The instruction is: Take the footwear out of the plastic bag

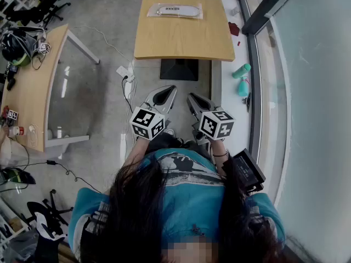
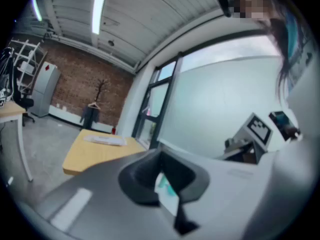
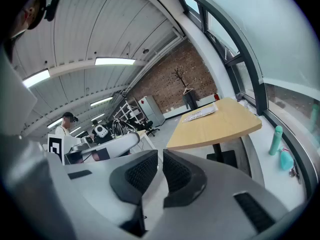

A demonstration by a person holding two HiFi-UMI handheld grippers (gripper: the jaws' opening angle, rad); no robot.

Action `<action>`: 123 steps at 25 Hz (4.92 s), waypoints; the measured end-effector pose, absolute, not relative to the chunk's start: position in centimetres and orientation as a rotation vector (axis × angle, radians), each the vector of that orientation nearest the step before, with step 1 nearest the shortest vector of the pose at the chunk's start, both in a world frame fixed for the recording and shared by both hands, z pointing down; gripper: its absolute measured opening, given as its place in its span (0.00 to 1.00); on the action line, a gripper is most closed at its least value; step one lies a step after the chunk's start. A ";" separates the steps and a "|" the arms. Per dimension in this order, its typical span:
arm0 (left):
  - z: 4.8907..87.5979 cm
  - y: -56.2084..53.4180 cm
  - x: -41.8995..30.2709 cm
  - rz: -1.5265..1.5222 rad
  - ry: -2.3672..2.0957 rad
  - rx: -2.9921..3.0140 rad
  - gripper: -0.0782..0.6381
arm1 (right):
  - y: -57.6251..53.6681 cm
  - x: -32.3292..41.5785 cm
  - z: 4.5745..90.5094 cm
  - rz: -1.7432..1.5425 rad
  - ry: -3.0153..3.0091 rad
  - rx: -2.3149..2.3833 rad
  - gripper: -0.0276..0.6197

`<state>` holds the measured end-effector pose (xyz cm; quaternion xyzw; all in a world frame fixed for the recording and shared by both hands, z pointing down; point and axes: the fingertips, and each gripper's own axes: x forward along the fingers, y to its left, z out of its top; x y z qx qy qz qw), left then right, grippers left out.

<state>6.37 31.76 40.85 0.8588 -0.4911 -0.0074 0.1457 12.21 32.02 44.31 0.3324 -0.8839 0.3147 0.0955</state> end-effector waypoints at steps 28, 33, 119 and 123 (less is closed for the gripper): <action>45.2 22.2 -0.5 -0.059 -1.426 2.329 0.11 | 22.8 7.9 48.2 1.056 -2.519 0.976 0.11; 44.3 16.2 -2.7 -0.068 -1.502 2.295 0.11 | 16.1 6.1 46.9 1.059 -2.569 0.911 0.11; 51.2 -18.4 -11.9 0.073 -1.228 2.270 0.11 | -34.8 6.0 67.9 2.430 -1.822 1.612 0.34; 51.5 -18.2 -12.1 0.079 -1.233 2.259 0.11 | -35.2 5.3 68.4 2.328 -1.796 1.616 0.34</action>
